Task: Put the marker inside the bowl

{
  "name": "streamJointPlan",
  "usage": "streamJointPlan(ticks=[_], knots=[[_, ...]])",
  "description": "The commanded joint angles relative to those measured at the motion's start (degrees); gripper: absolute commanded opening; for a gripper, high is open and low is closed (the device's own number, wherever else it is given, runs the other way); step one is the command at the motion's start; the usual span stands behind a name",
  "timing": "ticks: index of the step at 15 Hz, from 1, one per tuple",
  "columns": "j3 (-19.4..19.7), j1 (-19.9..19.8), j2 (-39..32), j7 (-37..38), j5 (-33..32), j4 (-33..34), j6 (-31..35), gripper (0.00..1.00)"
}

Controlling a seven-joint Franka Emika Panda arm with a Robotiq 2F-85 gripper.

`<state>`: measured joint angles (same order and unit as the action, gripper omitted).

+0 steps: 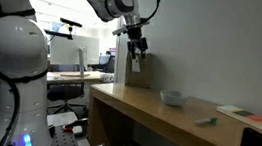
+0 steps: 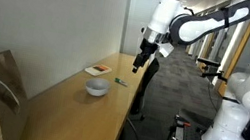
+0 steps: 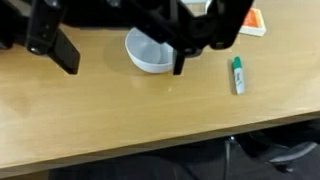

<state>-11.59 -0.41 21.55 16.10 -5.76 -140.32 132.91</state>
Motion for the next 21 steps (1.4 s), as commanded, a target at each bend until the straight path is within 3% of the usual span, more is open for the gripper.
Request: streamJointPlan(ticks=[1,9,15,18,21], knots=[[0.9,0.93,-0.07,0.3,-0.45,0.08,-0.13,1.0],[1.74,0.53,-0.58,-0.13,-0.35,0.66,-0.37,1.0],[9.85,-2.9,-3.71,-7.29,0.13,3.85,-0.67,1.0],[15.4,-3.94,-8.81,-16.35,2.11,7.24,-0.53,1.0],[19.02,-4.54,-16.23,-20.89,6.37,11.11,2.24,1.0]])
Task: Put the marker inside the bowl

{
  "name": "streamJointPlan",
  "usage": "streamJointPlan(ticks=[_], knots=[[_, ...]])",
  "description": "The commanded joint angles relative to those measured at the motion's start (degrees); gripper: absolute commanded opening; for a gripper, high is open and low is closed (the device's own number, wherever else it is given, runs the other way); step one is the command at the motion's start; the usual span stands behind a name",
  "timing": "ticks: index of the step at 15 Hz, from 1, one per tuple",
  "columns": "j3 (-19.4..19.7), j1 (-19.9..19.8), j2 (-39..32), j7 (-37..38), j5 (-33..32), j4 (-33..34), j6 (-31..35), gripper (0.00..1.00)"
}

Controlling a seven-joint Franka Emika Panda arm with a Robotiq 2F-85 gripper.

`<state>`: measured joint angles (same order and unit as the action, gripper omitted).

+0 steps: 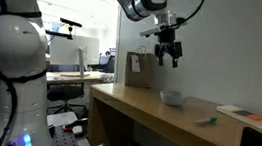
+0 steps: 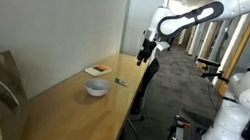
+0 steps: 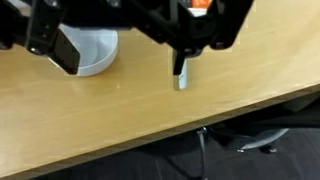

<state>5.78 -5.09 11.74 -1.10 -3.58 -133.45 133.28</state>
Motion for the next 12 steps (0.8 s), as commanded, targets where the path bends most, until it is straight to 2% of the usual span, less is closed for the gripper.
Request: streamJointPlan(ticks=[1,5,9,12], knots=[[2.04,-0.23,-9.13,-3.91,5.15,5.53,3.3,1.0],[1.95,-1.77,-20.01,-9.46,9.57,11.2,6.88,1.0],[0.46,-4.29,-27.33,-18.41,10.27,16.21,4.78,1.0],[0.05,-6.11,-31.02,-20.66,9.58,19.67,3.16,1.0]])
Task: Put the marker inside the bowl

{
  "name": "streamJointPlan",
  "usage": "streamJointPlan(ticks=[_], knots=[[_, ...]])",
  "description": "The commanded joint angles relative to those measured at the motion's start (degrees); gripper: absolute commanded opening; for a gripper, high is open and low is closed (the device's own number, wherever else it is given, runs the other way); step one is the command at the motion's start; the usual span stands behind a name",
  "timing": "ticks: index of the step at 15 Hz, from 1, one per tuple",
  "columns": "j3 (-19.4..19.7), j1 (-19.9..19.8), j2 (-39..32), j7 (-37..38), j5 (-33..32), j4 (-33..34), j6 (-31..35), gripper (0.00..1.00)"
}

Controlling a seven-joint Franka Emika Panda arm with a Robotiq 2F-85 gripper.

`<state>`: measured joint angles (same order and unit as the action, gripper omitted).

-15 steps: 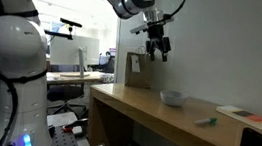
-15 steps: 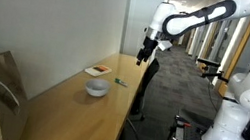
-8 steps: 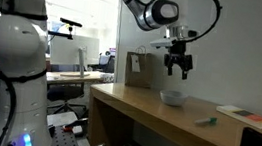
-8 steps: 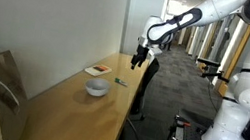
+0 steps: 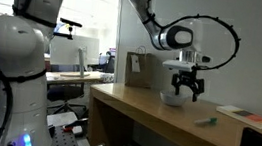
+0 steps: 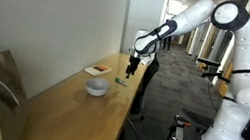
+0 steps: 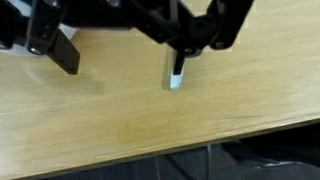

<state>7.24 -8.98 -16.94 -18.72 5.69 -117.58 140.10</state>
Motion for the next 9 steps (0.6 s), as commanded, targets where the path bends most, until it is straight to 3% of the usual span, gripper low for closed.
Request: streamJointPlan(ticks=[1,9], knots=[[-1.57,-2.91,-3.19,-3.63,0.51,4.82,-4.48,1.0],[-2.3,-7.06,-11.79,-4.16,1.32,14.23,-13.73,1.0]])
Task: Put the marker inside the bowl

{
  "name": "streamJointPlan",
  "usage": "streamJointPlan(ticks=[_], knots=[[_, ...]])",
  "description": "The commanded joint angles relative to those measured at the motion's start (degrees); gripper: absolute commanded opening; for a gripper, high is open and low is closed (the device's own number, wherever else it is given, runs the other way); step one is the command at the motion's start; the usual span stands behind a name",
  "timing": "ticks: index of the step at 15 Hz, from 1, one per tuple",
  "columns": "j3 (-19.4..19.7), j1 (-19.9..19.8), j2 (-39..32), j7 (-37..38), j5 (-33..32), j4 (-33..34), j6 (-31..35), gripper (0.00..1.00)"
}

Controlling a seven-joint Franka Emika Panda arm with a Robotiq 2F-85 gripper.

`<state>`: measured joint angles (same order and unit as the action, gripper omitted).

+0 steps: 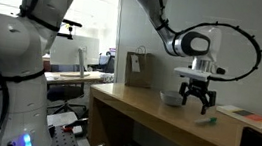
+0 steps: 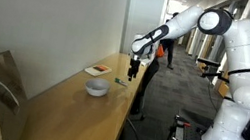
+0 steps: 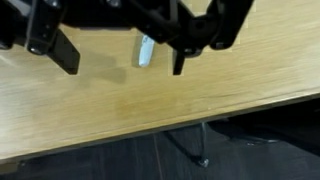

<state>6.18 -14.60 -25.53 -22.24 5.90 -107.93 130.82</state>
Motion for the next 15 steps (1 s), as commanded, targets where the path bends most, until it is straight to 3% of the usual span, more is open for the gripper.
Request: streamJointPlan(ticks=[1,9,15], knots=[[-1.26,-1.54,-4.41,-0.27,0.79,5.84,-5.16,1.0],[-1.8,-1.29,-14.44,3.38,-0.04,20.88,-13.05,1.0],[-2.25,-1.9,-18.29,3.83,0.4,25.39,-14.89,1.0]])
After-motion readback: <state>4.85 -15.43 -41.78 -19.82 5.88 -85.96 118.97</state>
